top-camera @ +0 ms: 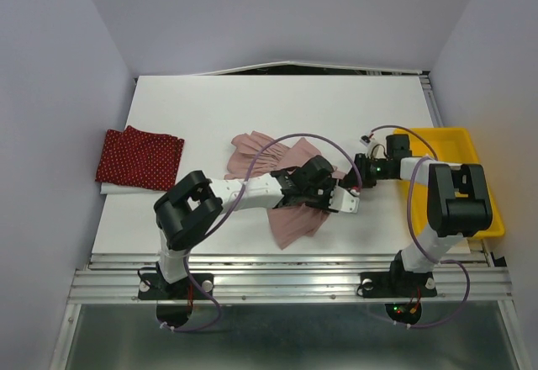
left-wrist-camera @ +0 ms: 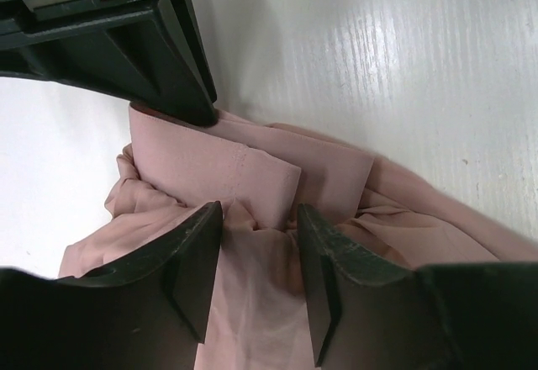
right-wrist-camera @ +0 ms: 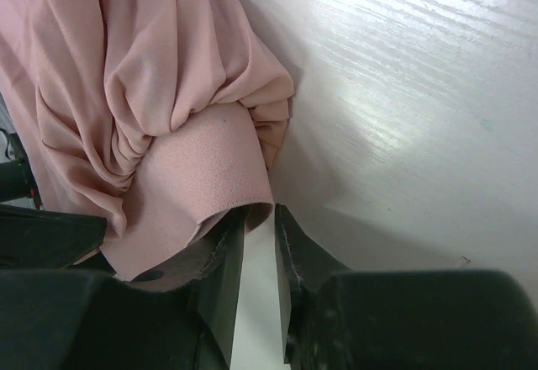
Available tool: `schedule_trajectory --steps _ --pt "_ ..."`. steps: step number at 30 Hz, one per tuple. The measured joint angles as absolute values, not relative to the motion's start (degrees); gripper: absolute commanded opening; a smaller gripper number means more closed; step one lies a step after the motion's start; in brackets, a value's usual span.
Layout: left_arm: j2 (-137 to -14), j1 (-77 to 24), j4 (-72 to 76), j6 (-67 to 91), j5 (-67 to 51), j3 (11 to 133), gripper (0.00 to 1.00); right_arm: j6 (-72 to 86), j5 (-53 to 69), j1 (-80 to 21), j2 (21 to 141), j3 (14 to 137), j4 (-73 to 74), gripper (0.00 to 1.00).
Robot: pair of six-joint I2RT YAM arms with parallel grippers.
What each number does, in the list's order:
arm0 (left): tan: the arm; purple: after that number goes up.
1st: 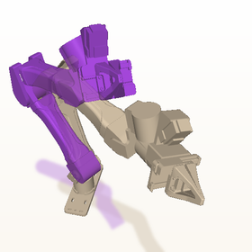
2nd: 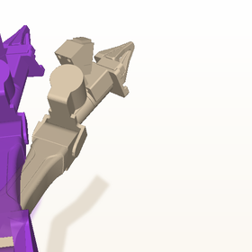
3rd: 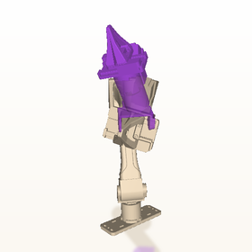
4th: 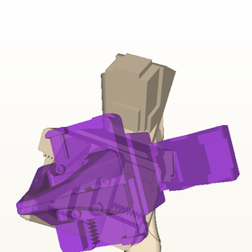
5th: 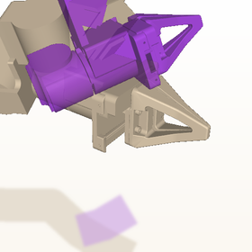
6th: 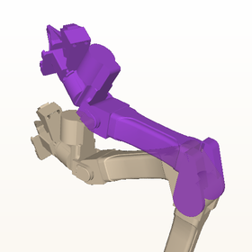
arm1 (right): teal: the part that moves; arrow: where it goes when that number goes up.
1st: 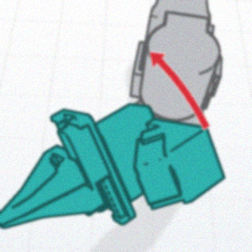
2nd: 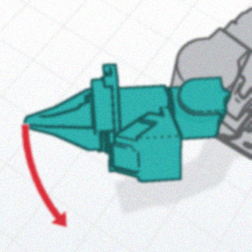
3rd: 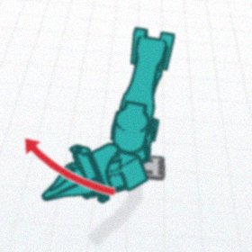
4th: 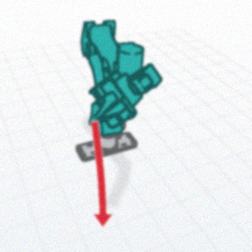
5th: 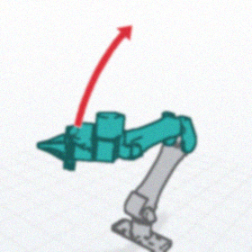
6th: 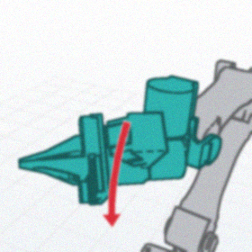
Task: Fold and stack the skirts
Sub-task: Fold the skirt
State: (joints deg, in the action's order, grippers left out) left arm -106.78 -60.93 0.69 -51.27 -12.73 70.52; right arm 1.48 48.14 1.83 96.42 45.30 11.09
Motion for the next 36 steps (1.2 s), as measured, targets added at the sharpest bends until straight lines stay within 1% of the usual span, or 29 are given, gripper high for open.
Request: schedule_trajectory --steps 1,2,4,5,7,8,10,22,33,35,36 --pt "-106.83 -60.99 0.69 -51.44 -12.67 70.52 0.39 1.54 48.29 1.83 96.68 45.28 11.09 0.21" --pt "-106.89 -61.08 0.71 -51.62 -12.56 70.52 0.32 1.65 48.47 1.83 97.1 45.28 11.05 0.18" --pt "-107.33 -61.3 0.62 -52.01 -12.32 70.7 0.22 1.93 48.71 1.83 97.84 45.28 11.03 0.1" --pt "-107.66 -61.34 0.54 -52.25 -12.14 70.98 0.16 2.2 48.71 1.83 98.04 45.28 11.03 0.08" --pt "-108.16 -61.43 0.4 -52.45 -12.01 71.31 0.1 2.63 48.82 1.83 98.08 45.25 10.96 0.01" --pt "-108.16 -61.43 0.19 -52.64 -12.05 71.31 0.04 2.96 48.93 1.83 98.08 45.25 10.68 0.01" --pt "-108.16 -61.43 -0.54 -52.62 -12.16 71.42 0.0 3.49 48.97 1.83 98.08 45.23 10.28 0.01" --pt "-105.51 -62.33 -5.63 -49.87 -13.96 71.46 0.0 6.42 48.84 1.83 98.08 43.97 8.34 0.01" --pt "-107.92 -62.74 -5.61 -44.16 -16.21 73.65 0.0 7.94 48.12 1.83 97.95 42.22 7.01 0.01" --pt "-109.8 -62.87 -5.1 -43.62 -16.21 73.65 0.0 8.05 48.25 1.83 97.95 42.22 6.83 0.06" --pt "-110.85 -62.92 -4.93 -43.42 -16.23 73.65 0.0 8.21 48.38 1.83 97.95 42.22 6.87 0.1"
